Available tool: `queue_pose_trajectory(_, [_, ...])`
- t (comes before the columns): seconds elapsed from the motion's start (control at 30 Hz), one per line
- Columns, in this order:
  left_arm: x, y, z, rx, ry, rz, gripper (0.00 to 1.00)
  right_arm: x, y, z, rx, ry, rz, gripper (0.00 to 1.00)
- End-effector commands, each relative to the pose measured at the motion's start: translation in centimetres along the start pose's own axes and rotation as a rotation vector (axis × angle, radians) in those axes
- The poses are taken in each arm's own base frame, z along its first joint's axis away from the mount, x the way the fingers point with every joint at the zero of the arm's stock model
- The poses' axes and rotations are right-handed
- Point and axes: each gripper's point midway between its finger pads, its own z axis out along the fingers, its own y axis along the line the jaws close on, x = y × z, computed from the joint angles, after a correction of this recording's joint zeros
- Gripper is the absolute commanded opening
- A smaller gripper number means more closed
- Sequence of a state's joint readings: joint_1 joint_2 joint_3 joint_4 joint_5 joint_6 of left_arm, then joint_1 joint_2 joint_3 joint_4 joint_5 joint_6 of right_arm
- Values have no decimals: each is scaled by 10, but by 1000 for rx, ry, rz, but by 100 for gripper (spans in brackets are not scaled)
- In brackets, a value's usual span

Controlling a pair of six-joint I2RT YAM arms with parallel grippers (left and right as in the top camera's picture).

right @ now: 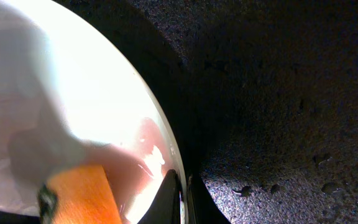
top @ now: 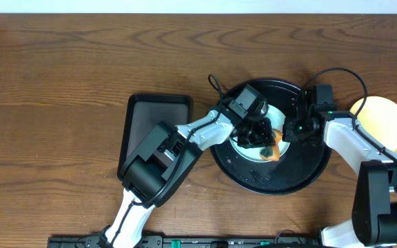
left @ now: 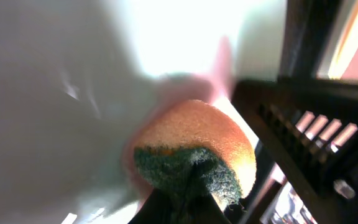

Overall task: Clean dirty plates on tray and stack at the side
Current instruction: 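Scrub the blue plate with the sponge held in the left gripper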

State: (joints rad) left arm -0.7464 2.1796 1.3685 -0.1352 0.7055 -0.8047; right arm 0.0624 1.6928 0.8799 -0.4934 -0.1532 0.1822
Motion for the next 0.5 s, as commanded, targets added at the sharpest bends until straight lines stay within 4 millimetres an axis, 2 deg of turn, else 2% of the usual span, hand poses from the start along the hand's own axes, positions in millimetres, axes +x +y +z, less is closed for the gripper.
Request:
queue_pose_trajectory(0.0, [-37,49,-10,-182,-168,9,8,19,-3,7,22,57,1,1])
queue_pose_trajectory(0.1, [-53,61,-19,-241,-237,22,7,19,-3,7,22,57,1,1])
queue_pose_trajectory(0.2, [-55,58,-18,-236,-247,36,8,19,-3,7,22,57,1,1])
queue_pose_trajectory(0.27, [-56,64,-19,-278,-259,81,7,19,-3,7,22,57,1,1])
queue_pose_trajectory(0.33, [-59,82,-26,-379,-284,99,7,19,-3,7,22,57,1,1])
queue_pose_trajectory(0.47, [-61,129,-59,-636,-331,35,7,19,-3,7,22,57,1,1])
